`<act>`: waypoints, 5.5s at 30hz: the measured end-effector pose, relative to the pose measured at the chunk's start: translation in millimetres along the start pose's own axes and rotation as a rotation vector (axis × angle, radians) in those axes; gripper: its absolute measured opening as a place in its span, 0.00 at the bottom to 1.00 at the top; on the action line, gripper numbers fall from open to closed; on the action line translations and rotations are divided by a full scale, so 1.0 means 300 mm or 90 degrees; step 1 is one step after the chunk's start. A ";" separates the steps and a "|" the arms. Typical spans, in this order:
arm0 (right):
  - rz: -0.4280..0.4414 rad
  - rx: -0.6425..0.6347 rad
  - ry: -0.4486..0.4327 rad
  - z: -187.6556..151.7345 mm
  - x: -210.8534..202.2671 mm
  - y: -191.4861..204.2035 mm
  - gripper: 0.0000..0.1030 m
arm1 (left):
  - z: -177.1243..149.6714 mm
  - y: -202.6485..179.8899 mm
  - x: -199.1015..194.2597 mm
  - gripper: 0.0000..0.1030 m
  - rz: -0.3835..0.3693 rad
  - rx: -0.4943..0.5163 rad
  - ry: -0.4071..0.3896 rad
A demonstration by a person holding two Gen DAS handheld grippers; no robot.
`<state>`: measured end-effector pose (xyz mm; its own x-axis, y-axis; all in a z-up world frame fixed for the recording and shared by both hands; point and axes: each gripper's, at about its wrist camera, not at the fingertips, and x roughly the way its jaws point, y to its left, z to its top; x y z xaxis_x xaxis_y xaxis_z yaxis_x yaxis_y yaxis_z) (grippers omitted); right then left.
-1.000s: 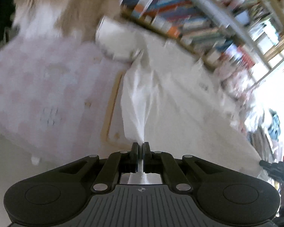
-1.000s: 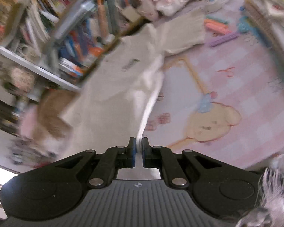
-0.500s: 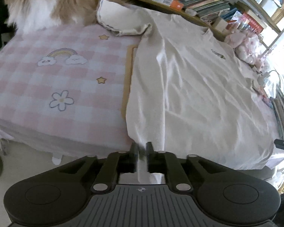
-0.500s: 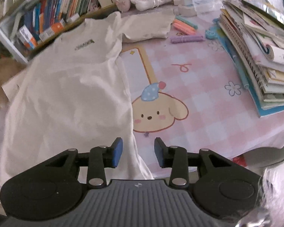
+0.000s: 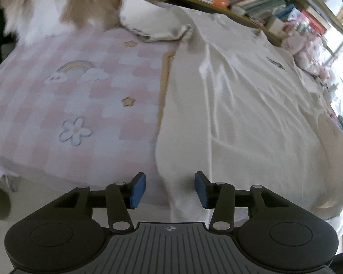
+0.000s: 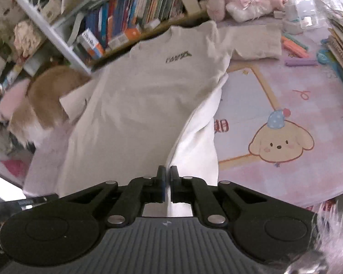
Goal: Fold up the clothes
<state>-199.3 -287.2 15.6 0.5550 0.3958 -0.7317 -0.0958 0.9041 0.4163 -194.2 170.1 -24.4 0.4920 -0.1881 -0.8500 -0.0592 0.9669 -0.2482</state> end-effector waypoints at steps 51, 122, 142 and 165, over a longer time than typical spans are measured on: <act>-0.149 -0.240 0.059 -0.090 0.313 0.119 0.64 | 0.074 -0.608 0.155 0.37 -0.166 0.230 0.054; -0.274 -0.117 0.015 0.017 0.198 -0.185 0.05 | -0.021 -0.044 0.044 0.06 0.083 0.090 -0.069; -0.274 -0.112 -0.030 0.065 0.158 -0.075 0.45 | 0.103 -0.048 -0.007 0.18 0.042 0.077 -0.136; -0.201 -0.050 -0.064 0.818 0.485 -0.519 0.34 | 0.190 -0.502 0.335 0.78 0.186 0.130 -0.058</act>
<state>99.3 -409.7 -23.2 0.6463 0.0799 -0.7589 0.0321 0.9908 0.1317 -86.3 15.5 -45.9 0.5555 0.1076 -0.8245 -0.0386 0.9939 0.1037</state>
